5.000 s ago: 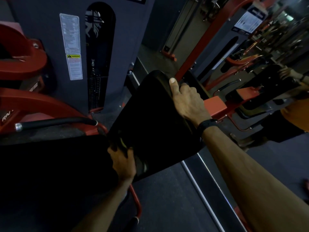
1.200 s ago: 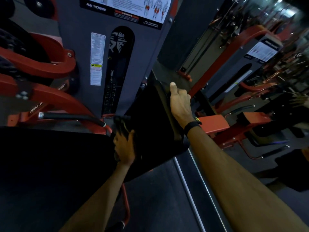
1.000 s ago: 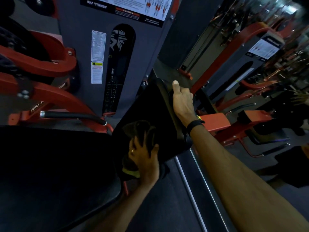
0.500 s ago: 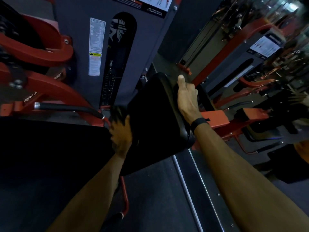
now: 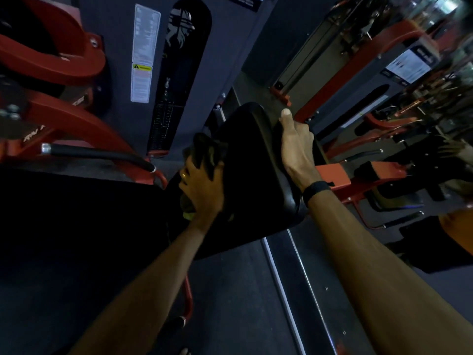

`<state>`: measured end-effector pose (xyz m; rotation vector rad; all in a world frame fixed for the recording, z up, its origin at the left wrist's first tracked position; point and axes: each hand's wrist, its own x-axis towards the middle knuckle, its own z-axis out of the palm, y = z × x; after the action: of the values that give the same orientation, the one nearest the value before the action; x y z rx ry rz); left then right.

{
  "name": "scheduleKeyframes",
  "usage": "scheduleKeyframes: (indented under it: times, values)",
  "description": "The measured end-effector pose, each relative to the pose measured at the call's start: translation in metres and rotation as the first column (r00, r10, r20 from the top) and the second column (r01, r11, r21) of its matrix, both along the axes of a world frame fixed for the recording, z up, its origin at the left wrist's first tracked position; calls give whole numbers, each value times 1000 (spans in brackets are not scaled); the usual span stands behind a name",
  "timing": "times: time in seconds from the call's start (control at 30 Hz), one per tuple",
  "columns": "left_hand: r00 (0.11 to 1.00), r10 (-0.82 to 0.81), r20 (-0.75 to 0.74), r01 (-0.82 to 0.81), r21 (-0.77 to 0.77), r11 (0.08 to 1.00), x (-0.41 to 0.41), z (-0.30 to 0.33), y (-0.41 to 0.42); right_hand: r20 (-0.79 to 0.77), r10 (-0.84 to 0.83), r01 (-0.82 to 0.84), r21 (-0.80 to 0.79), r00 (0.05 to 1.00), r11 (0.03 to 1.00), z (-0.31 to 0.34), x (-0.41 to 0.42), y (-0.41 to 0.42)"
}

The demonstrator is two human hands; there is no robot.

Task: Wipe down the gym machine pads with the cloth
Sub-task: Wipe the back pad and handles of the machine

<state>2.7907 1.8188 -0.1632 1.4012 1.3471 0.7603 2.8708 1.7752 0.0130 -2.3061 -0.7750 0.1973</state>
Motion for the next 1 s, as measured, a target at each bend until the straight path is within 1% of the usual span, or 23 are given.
scheduleKeyframes:
  times: [0.07, 0.13, 0.2, 0.3, 0.4, 0.47, 0.53, 0.67, 0.73, 0.8, 0.83, 0.87, 0.93, 1.0]
  values:
    - [998, 34, -55, -43, -177, 983, 5, -37, 33, -6, 0, 0, 10, 1000, 1000, -2, 1, 2]
    - [996, 63, -63, -78, -284, 956, 6, -72, 53, 6, 5, -5, 11, 1000, 1000, -3, 2, 2]
    - [997, 43, -66, -62, -328, 942, -2, -105, 56, 18, 18, -19, 13, 1000, 1000, -3, 4, 3]
    - [997, -2, -83, -31, -387, 921, -22, -147, 34, 24, 27, -28, 8, 999, 1000, -3, 5, 3]
    - [987, -17, -158, -53, -428, 902, -39, -168, 7, 26, 26, -26, 2, 999, 1000, -3, 4, 3]
    - [983, -47, -179, -39, -447, 894, -49, -171, -5, 23, 22, -22, 8, 999, 1000, -2, 3, 4]
    - [981, -71, -181, -18, -450, 893, -58, -163, -18, 17, 20, -20, 7, 1000, 1000, 1, 1, 5]
    - [991, -30, -131, -27, -414, 910, -65, -120, -58, 0, 21, -21, -3, 1000, 1000, 3, -2, 2]
    - [997, -39, -68, 17, -289, 957, -59, -91, -57, 8, 31, -31, -14, 999, 999, 2, -1, 1]
    - [999, -47, -15, 45, -117, 992, -42, -65, -30, 24, 45, -43, -61, 999, 997, 0, 0, 1]
    - [999, -44, 5, 44, -61, 997, -32, -60, -11, 33, 51, -48, -78, 998, 996, -1, 0, 1]
    - [999, -44, 25, 45, -42, 998, -21, -58, 8, 43, 53, -49, -85, 998, 995, -2, 1, 1]
    - [998, -42, 43, 46, -77, 996, -7, -74, 43, 71, 81, -73, -110, 994, 991, -2, 2, 1]
    - [1000, -13, 18, 16, -202, 979, -5, -110, 64, 79, 106, -91, -179, 991, 980, -3, 3, 1]
